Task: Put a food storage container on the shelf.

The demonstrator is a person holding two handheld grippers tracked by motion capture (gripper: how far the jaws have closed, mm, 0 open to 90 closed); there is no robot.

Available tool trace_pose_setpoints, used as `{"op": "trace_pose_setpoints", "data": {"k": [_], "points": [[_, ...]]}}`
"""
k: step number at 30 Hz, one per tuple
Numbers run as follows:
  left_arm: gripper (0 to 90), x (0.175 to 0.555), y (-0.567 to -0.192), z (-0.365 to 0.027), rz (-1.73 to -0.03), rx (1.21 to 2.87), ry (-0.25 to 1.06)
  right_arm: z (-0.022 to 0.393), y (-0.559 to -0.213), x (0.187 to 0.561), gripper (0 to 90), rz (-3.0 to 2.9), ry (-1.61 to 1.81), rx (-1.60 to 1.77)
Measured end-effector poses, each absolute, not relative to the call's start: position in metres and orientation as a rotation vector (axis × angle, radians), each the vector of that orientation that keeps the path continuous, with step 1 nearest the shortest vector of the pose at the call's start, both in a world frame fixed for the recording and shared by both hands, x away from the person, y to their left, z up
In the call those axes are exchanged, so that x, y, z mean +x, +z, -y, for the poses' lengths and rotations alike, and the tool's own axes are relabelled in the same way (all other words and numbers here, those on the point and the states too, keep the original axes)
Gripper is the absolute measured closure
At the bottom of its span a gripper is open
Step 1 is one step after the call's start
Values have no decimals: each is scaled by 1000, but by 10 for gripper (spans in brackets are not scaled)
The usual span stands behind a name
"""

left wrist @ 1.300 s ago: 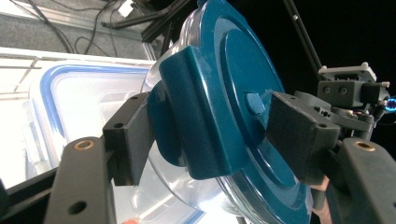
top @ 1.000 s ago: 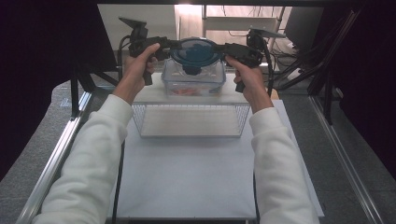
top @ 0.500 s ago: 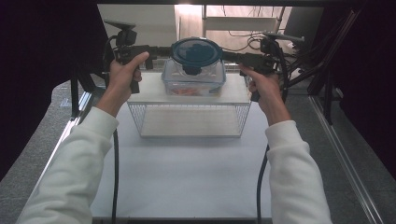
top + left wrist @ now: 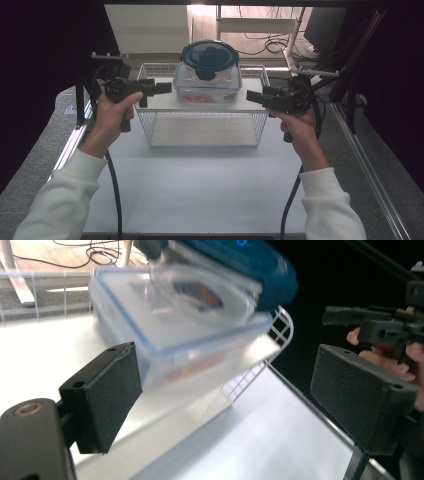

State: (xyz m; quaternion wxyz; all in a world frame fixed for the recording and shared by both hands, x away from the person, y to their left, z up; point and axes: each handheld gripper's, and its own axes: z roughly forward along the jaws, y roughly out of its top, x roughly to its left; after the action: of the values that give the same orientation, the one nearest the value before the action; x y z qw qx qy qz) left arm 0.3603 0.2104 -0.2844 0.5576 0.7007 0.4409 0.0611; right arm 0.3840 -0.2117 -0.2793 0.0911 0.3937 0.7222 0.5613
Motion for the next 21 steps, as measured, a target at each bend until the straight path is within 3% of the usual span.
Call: {"op": "trace_pose_setpoints", "data": {"k": [10,21], "points": [[144,312,-345,-212,-1028,1751,196,225,-326,347,213,-2163,1625,1124],[152,262,-418,-217,-1083,1790,162,227,-396,301,219,-2258,1513,1125]]}}
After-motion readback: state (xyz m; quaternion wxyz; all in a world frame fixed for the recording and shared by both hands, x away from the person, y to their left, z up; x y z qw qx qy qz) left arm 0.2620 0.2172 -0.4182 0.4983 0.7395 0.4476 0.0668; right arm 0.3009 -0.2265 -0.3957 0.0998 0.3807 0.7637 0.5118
